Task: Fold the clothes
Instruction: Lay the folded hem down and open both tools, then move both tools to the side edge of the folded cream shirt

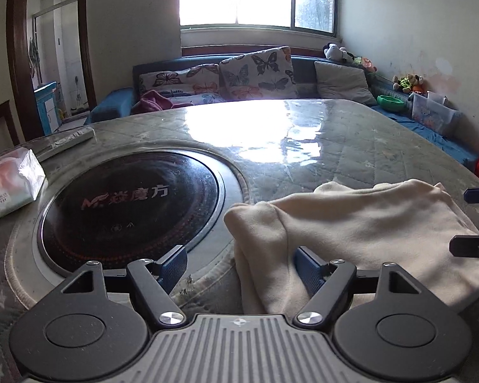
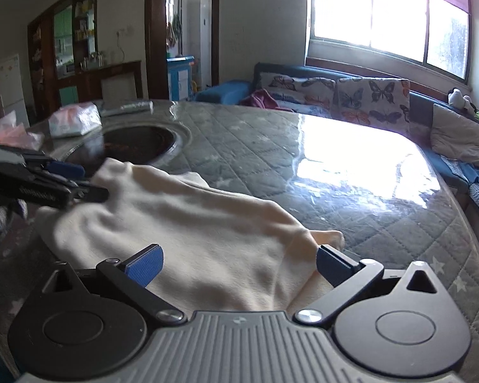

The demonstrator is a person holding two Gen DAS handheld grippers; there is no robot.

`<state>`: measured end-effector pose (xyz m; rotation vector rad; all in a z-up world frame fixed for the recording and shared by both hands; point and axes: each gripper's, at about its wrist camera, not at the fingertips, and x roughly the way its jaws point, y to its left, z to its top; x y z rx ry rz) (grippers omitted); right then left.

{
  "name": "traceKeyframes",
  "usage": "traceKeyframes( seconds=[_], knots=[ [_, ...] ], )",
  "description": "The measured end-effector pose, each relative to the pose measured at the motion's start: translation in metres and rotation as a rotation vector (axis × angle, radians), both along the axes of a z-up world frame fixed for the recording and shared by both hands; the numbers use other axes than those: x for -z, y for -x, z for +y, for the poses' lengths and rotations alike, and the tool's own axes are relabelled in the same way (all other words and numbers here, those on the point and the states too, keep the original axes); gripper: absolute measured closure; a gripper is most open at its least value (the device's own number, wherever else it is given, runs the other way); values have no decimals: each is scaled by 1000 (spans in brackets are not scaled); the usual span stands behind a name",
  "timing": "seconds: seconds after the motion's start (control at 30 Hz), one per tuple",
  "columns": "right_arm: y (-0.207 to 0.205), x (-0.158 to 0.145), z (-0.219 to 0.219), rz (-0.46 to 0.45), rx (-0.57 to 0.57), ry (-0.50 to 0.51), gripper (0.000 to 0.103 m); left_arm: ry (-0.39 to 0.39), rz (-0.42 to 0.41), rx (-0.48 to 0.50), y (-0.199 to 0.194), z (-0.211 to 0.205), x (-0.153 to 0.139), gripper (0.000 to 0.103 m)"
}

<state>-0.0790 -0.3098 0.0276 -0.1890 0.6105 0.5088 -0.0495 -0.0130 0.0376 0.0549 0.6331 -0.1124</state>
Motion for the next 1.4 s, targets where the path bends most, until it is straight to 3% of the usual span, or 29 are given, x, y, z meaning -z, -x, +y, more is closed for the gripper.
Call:
traceKeyframes(
  seconds=[0.27,0.63,0.77,0.97,1.27,1.4],
  knots=[
    [-33,-10,-1,-16,44,39,0,-30,-43,25,-31,-15,-14,26],
    [-84,6,11,36,95,136,0,-47,38,2,-58,-7,10,25],
    [-89,8,6,54,120,131,0,-42,37,3,-54,-9,4,26],
    [-84,-3,17,6,97,119,0,-23,18,75,-50,-28,-8,23],
    [-94,10,31,45,80,148,0,-52,72,83,-65,-41,5,20],
    [-87,2,32,16,79,151,0,-54,81,76,-64,-39,5,20]
  ],
)
